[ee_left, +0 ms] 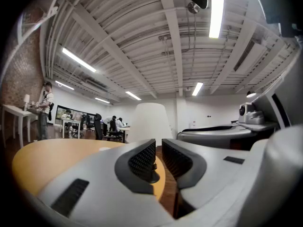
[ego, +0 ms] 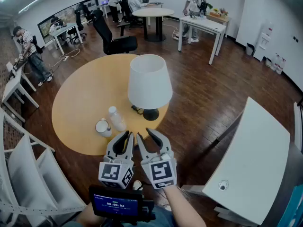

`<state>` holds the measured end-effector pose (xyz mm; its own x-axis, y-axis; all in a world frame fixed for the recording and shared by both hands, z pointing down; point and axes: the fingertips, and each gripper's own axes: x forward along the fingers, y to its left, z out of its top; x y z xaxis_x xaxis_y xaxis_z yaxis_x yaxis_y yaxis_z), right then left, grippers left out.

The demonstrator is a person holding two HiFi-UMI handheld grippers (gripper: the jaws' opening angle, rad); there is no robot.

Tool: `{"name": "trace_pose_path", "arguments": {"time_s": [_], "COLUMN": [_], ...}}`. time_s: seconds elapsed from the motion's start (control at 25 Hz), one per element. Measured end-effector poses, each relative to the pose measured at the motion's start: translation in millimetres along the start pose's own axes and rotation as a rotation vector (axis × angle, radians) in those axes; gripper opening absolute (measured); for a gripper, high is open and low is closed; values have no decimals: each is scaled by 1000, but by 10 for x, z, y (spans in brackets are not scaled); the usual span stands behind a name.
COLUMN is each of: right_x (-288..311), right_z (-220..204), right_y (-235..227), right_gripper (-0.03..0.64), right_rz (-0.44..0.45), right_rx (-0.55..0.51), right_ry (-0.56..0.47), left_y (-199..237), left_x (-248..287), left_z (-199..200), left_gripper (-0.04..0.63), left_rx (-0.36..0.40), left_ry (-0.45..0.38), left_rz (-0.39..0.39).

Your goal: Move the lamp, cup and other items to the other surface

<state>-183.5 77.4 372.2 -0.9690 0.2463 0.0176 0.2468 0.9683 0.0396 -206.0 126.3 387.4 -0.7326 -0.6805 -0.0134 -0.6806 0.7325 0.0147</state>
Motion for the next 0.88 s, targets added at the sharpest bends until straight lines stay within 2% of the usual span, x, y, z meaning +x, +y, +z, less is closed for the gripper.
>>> {"name": "trace_pose_path", "arguments": {"time_s": [0.2,0.4,0.56,0.88], "right_x": [677,1325,1719,2181], "right_z": [-95,-395,-698,-1090], "right_y": [241,458,495,420], "right_gripper": [167,268,345,353], "right_rz": [62,119,117,70], "right_rx": [8,23,39,40], "right_ry": [-9,41,103,170], "left_y": [769,1371,1682,1981], "left_x": [59,150,268,531], "left_z": [-84,-151,-235,-421], "left_gripper": [57,57,44,8], "left_rx": [7,18,14,20], "left_ry": [26,36,50,81], "left_rz": [98,155,152,92]}}
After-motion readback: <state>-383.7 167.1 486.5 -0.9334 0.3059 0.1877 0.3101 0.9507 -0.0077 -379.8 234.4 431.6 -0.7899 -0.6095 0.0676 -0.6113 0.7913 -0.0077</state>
